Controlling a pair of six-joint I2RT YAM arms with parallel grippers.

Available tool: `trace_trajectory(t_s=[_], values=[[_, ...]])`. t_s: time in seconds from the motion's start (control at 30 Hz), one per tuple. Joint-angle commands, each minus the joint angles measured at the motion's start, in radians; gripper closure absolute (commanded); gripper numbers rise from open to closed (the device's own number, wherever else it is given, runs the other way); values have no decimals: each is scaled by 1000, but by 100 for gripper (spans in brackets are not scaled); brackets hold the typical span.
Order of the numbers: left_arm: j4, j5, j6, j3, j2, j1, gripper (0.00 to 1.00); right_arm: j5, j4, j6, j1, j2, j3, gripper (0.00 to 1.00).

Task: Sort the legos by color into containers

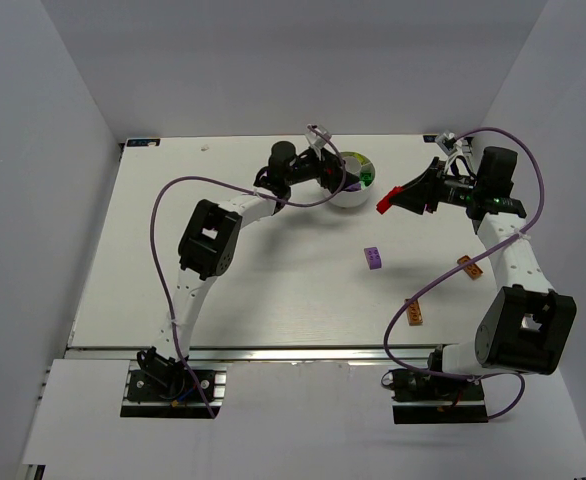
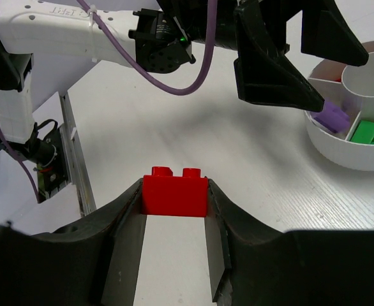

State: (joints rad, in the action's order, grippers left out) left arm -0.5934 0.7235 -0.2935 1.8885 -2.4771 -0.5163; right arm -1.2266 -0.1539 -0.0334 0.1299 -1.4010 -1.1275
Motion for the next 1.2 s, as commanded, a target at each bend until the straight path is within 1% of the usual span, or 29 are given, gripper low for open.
trace_trajectory(t_s=[0.0, 0.33, 0.4, 0.43, 0.47, 0.53, 0.57, 0.6, 0.63, 0.67, 0.7, 0.73, 0.77, 0.8, 0.83, 0.87, 0.93, 0.97, 1.0, 1.03, 1.07, 1.1, 1.13, 1.17], values=[[47, -22, 25, -32, 53, 1, 2, -19, 33, 1, 5, 16, -5, 100], [29, -36, 14, -55, 106, -1, 2, -13, 27, -6, 2, 28, 11, 100], [33, -59, -13, -54, 130, -1, 2, 10, -5, -23, -9, 28, 3, 100], [44, -71, -16, -54, 142, -1, 2, 27, -27, -55, -16, 28, -5, 100], [73, -85, -25, -55, 158, 1, 2, 86, -47, -71, -27, 25, -20, 100], [101, -127, -38, -74, 216, 2, 2, 153, -100, -95, -71, 13, -40, 100], [139, -136, -50, -87, 239, 9, 2, 233, -110, -111, -88, 7, -61, 100], [156, -162, -58, -106, 294, 13, 2, 275, -113, -112, -125, -6, -72, 100], [167, -180, -68, -135, 329, 18, 2, 321, -118, -115, -147, -13, -84, 100], [179, -202, -105, -211, 366, 39, 2, 393, -118, -126, -194, -24, -113, 100], [178, -232, -124, -260, 406, 51, 2, 423, -118, -138, -216, -45, -130, 100], [170, -249, -143, -316, 494, 67, 2, 458, -113, -148, -237, -59, -147, 100], [152, -266, -194, -438, 541, 100, 2, 528, -102, -161, -278, -96, -185, 100], [144, -283, -225, -498, 588, 119, 2, 554, -96, -166, -295, -117, -208, 100], [142, -306, -254, -555, 672, 142, 2, 579, -89, -172, -312, -142, -234, 100], [158, -315, -304, -654, 711, 188, 2, 651, -76, -178, -349, -198, -262, 100], [184, -323, -351, -741, 782, 232, 2, 676, -78, -209, -371, -265, -366, 100], [205, -319, -357, -779, 849, 266, 2, 694, -70, -215, -386, -297, -403, 100], [220, -322, -354, -846, 883, 275, 2, 705, -64, -233, -394, -364, -481, 100], [239, -328, -346, -871, 917, 283, 2, 716, -67, -249, -401, -398, -526, 100], [294, -344, -316, -888, 978, 291, 2, 745, -72, -261, -415, -436, -572, 100], [326, -354, -300, -914, 1003, 292, 2, 756, -76, -275, -420, -507, -618, 100], [387, -360, -288, -925, 1029, 292, 2, 765, -90, -304, -424, -541, -702, 100], [409, -371, -274, -936, 1075, 292, 2, 782, -93, -319, -432, -600, -739, 100]])
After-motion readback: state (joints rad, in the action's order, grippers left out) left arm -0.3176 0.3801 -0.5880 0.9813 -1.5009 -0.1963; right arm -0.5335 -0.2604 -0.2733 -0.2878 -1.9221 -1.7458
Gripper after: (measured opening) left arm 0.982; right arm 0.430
